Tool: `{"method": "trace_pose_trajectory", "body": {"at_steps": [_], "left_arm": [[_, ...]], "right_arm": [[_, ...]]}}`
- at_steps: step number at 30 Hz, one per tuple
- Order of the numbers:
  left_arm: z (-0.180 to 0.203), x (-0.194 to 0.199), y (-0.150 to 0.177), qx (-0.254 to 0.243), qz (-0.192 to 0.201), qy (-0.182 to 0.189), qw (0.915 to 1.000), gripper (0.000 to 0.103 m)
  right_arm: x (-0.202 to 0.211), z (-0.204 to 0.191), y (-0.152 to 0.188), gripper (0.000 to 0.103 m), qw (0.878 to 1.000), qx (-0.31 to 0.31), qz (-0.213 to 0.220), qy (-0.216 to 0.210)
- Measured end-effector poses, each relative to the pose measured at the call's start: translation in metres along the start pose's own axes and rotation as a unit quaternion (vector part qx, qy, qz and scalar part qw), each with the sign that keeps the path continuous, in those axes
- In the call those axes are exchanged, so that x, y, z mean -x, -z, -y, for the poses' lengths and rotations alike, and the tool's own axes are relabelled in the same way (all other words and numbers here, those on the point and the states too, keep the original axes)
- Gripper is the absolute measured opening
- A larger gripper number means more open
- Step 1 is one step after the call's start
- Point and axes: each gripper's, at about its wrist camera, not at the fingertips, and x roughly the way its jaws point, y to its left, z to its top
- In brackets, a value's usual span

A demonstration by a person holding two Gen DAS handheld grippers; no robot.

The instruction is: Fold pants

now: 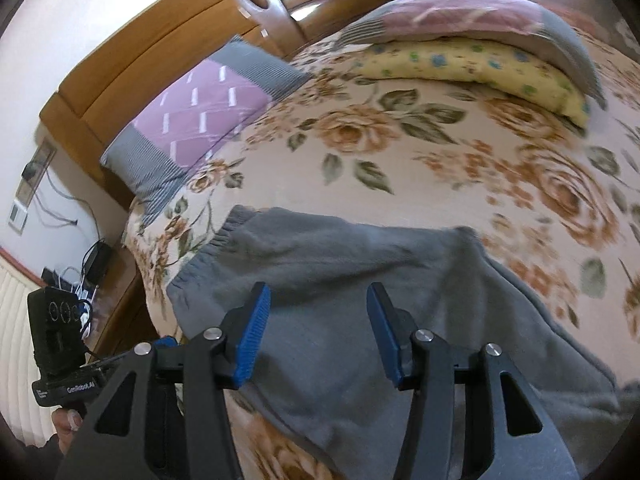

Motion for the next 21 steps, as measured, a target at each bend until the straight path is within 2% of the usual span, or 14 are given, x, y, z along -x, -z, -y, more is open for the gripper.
{"method": "trace_pose_trajectory", "body": {"at_steps": [8,14,21], "left_arm": [[-0.05,-0.005,-0.019,0.083,0.011,0.001,0.9965,0.063],[-0.068,-0.013,-0.033,0.101,0.025,-0.022,0.9943,0.066],[-0.076,-0.032,-0.044,0.089,0.021,-0.052,0.9945,0.067]], "right_arm": [[-0.059,-0.038,-0.029,0.061,0.997,0.058,-0.044,-0.032],[-0.118,-0.068,-0.054,0.061,0.989,0.111,-0.09,-0.041],[-0.178,-0.095,-0.076,0.061,0.974,0.177,-0.132,-0.046]]}}
